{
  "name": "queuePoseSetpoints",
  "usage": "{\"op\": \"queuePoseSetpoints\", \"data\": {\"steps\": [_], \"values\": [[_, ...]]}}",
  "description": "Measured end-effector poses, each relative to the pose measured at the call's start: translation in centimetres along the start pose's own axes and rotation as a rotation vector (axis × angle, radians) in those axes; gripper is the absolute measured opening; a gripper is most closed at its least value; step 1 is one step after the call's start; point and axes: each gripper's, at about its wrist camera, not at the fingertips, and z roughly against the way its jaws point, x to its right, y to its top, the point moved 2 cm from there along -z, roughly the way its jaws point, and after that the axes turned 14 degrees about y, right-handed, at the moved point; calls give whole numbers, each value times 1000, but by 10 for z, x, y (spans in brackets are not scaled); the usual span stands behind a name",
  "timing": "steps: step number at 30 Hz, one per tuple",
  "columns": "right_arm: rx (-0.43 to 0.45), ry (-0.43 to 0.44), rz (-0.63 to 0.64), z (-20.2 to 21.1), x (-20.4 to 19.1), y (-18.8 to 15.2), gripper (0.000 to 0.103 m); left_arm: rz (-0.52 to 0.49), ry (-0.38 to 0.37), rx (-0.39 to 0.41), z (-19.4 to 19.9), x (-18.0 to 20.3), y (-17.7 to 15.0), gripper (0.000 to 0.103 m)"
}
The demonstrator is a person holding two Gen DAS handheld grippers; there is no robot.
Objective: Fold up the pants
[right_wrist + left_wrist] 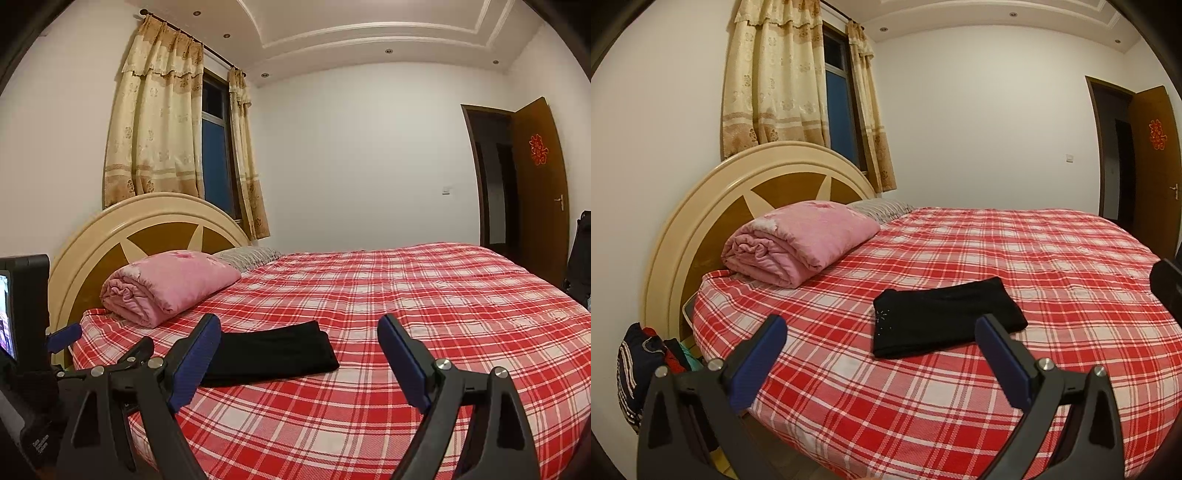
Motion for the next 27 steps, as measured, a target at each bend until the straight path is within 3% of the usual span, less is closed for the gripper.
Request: {"op": "queuePoseSetpoints", "data": {"steps": [11, 27], "values": [[13, -9, 5, 2, -2, 1, 88, -3, 1, -2, -1, 0, -1, 103], [21, -20, -3, 4, -1, -1, 88, 10, -58, -45, -6, 2, -3, 103]]}}
